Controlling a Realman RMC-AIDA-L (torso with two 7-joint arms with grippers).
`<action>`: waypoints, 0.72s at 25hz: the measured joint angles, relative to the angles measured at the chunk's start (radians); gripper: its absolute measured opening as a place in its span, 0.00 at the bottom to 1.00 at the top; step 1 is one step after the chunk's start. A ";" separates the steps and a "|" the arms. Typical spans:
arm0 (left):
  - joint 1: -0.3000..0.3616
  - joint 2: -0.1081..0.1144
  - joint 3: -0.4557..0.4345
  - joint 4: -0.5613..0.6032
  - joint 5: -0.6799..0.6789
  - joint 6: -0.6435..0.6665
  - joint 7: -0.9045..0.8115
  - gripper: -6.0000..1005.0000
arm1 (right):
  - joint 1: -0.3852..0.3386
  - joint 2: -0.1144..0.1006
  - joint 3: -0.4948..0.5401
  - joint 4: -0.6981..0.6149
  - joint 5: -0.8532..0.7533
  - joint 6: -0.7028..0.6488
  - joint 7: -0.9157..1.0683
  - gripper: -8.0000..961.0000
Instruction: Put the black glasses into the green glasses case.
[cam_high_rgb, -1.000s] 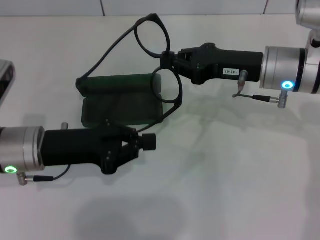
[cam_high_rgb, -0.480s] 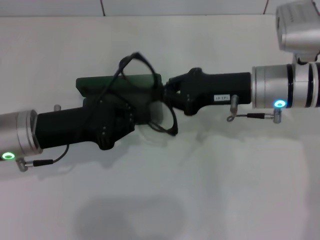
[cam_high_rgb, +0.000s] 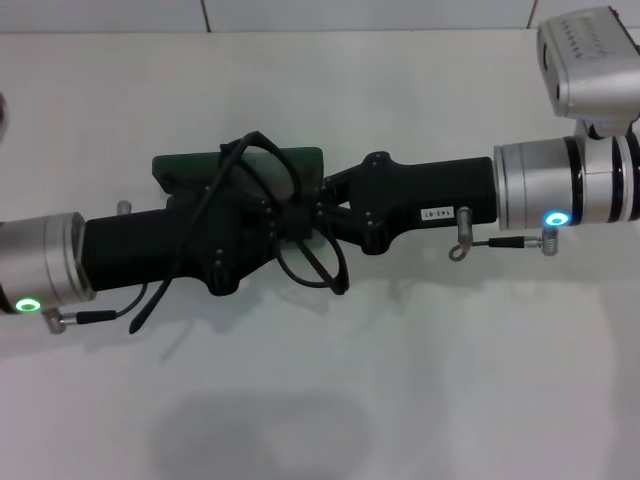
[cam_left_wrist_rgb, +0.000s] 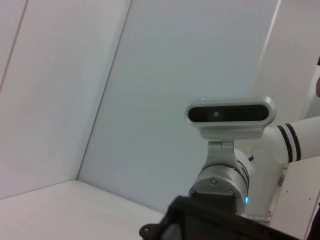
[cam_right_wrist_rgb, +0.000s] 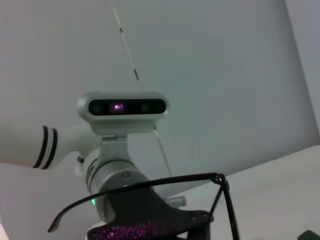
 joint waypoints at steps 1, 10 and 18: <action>-0.002 0.000 0.000 -0.001 0.000 0.000 0.000 0.01 | 0.000 0.000 -0.005 -0.004 0.000 -0.001 0.000 0.08; -0.004 0.002 0.002 0.006 -0.001 0.004 -0.006 0.01 | -0.026 -0.002 0.019 -0.017 0.007 0.012 -0.002 0.08; 0.006 0.008 0.004 0.000 0.012 0.018 -0.007 0.01 | -0.130 -0.016 0.202 -0.114 0.001 0.058 -0.053 0.08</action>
